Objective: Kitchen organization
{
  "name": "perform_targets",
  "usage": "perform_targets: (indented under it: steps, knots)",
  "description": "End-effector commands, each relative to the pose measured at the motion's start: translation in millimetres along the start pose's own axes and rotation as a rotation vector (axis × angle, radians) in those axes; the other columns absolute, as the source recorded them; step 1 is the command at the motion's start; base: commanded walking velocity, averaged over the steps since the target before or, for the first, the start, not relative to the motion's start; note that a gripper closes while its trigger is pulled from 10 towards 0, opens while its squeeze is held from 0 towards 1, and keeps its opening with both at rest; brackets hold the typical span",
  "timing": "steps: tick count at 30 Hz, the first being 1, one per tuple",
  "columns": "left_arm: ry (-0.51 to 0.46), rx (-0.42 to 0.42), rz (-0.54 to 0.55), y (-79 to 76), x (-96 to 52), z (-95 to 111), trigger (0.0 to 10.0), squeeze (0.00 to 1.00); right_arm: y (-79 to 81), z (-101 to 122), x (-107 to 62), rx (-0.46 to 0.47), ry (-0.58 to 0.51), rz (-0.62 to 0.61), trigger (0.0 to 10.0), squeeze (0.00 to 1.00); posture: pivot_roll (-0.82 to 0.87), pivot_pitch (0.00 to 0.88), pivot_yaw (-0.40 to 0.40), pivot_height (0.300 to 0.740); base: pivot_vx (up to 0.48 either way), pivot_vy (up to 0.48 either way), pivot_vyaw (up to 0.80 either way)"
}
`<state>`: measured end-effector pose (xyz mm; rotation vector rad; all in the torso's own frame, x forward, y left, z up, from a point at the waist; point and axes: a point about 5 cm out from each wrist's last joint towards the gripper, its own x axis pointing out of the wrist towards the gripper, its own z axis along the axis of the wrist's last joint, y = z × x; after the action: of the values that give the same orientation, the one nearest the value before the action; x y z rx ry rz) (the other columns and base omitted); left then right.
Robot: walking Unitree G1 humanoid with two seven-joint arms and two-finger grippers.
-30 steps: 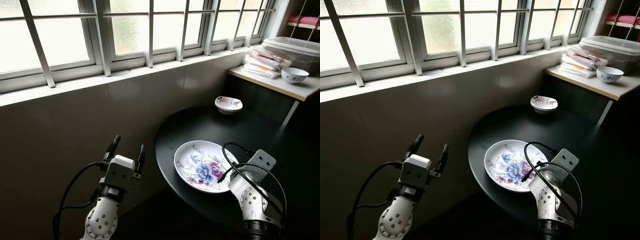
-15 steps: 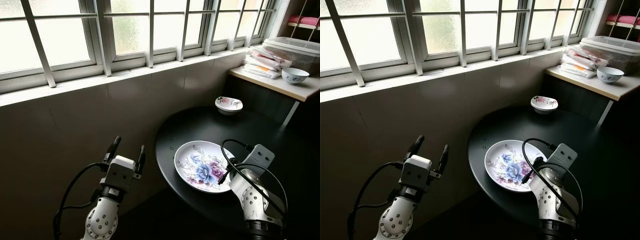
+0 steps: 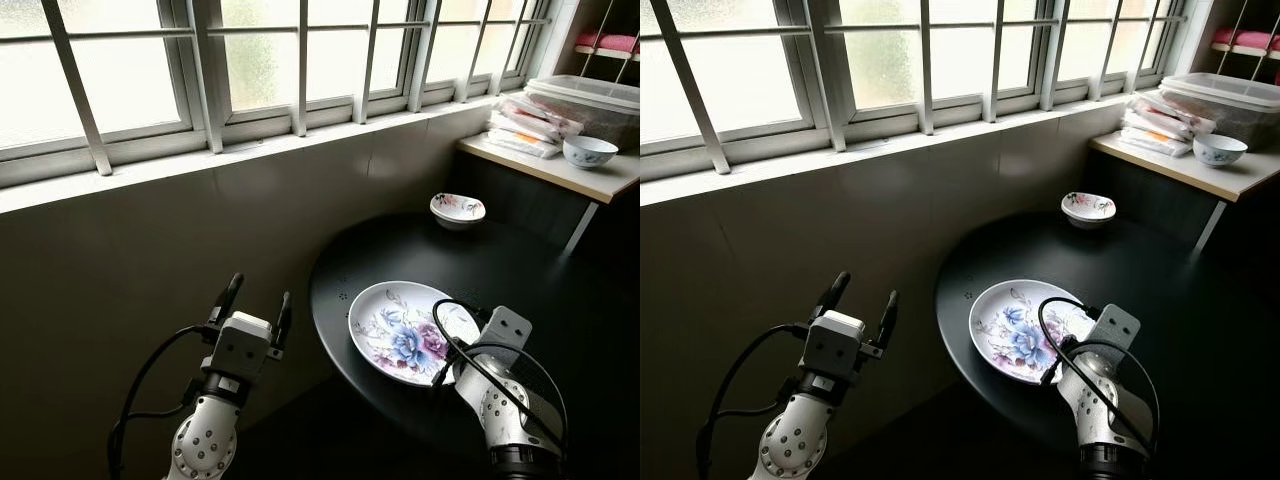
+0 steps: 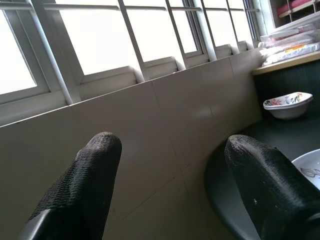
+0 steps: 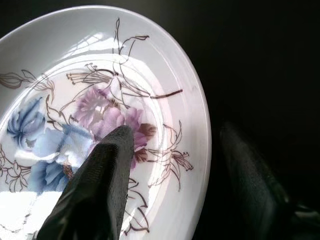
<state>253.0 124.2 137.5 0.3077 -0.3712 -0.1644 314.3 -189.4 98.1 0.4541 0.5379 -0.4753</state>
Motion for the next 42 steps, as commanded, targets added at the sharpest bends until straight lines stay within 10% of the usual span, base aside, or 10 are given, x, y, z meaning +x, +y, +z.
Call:
perform_targets:
  steps: [1,22,23,42]
  knots:
    - [-0.003,0.000,-0.016,-3.5,1.0,0.3,10.0,0.00,-4.4,-1.9,3.7,-0.020,-0.001,-0.013,10.0,0.00,0.08,0.000,-0.044,0.740,0.000,0.000,0.00]
    - [0.000,0.006,-0.017,-2.5,2.2,-0.4,10.0,0.00,-4.3,-19.6,17.4,0.044,0.089,0.016,10.0,0.00,0.09,0.000,-0.043,0.740,0.000,0.000,0.00]
    - [0.000,0.006,-0.017,-2.5,2.2,-0.5,10.0,0.00,-3.8,-20.1,17.4,0.056,0.091,0.020,0.0,0.00,0.09,0.000,-0.044,0.740,0.000,0.000,0.00]
    - [0.010,0.004,-0.017,-3.6,1.7,-2.7,10.0,0.00,7.3,-6.2,10.1,0.019,-0.027,0.075,0.0,0.00,0.08,0.000,-0.044,0.740,0.000,0.000,0.00]
